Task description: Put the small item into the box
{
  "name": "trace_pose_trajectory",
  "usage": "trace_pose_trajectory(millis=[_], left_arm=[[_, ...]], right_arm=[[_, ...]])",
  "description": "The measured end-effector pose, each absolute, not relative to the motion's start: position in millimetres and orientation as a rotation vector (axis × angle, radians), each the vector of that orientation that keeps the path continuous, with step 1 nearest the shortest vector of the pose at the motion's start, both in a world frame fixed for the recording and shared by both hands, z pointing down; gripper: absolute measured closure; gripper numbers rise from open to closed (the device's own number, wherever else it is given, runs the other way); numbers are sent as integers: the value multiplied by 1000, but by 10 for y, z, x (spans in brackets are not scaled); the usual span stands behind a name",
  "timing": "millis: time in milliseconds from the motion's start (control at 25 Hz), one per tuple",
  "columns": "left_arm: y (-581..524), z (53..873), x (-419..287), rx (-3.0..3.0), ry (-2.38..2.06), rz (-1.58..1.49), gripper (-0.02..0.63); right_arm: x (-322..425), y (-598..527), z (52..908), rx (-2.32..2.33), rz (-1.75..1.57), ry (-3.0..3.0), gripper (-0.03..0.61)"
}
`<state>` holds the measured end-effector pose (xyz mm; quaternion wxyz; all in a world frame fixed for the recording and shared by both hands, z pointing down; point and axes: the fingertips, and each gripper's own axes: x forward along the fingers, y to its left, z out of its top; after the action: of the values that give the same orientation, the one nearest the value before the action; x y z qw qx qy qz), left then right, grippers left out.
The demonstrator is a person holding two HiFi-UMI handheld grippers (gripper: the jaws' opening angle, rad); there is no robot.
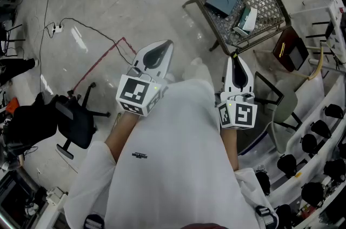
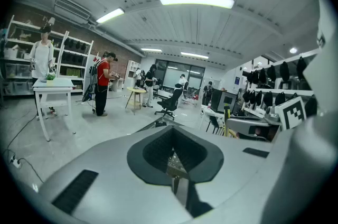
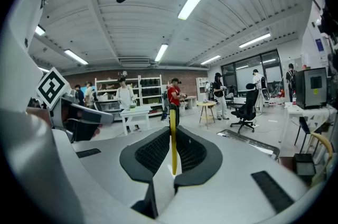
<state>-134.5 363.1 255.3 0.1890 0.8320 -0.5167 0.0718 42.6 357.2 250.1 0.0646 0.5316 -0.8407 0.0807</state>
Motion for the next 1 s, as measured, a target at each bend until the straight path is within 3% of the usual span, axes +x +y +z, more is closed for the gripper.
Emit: trace_pose_trajectory(millis=[1000], left_arm=[[3984, 2361, -245, 2364, -1515, 220, 611]], right_arm=[[1324, 3761, 2401, 1544, 239, -2600, 545]])
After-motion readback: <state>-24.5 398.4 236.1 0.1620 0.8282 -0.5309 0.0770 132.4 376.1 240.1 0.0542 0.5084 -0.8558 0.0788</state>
